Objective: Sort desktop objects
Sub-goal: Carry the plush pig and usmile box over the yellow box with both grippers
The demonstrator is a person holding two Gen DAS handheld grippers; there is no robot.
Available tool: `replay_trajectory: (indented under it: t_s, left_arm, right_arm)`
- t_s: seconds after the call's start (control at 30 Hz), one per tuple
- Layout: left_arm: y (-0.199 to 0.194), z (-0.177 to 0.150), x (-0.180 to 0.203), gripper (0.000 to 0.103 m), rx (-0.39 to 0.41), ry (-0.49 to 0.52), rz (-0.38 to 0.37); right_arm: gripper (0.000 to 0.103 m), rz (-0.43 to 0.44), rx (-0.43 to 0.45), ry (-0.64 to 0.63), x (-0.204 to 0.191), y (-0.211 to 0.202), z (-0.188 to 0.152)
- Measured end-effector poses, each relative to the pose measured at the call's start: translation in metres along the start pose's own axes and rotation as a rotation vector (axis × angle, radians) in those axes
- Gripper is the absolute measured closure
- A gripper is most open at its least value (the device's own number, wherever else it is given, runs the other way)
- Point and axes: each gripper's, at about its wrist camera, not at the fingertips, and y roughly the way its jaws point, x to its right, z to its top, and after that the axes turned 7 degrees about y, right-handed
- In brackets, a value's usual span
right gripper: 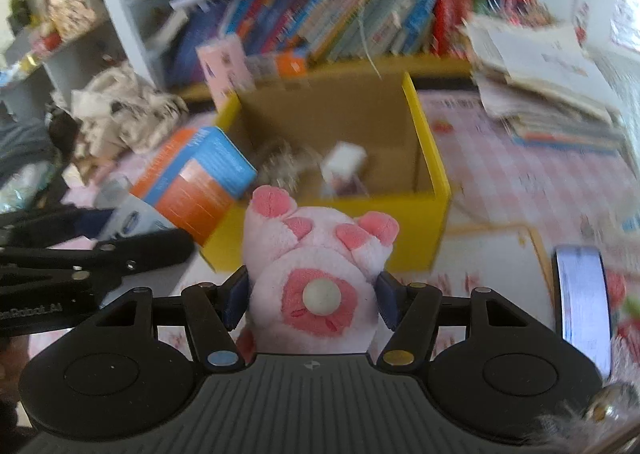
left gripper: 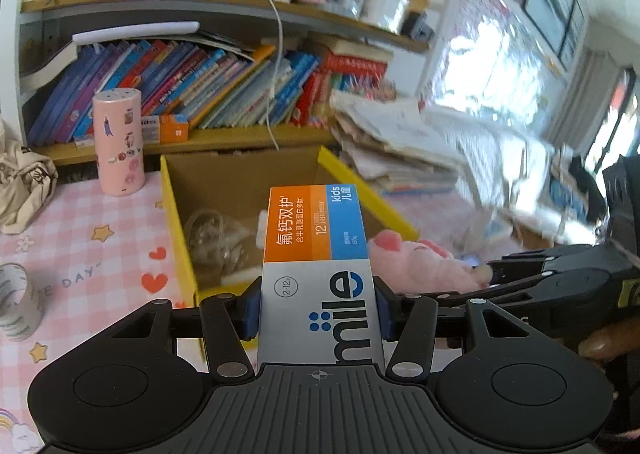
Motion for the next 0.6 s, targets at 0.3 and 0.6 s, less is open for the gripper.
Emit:
replay_trajectory:
  t_s: [0.3,0.6]
  left_arm:
    - [0.019,0.041,-0.001,0.051,0.073,0.010,0.080]
    - [0.067,0.073,-0.023,0.051,0.063,0.027,0.182]
  right_arm:
    - [0.043,0.050,0.084,-0.118,0.006,0.022,0.064]
    - [0.043,0.050,0.076,-0.182,0.014,0.077,0.111]
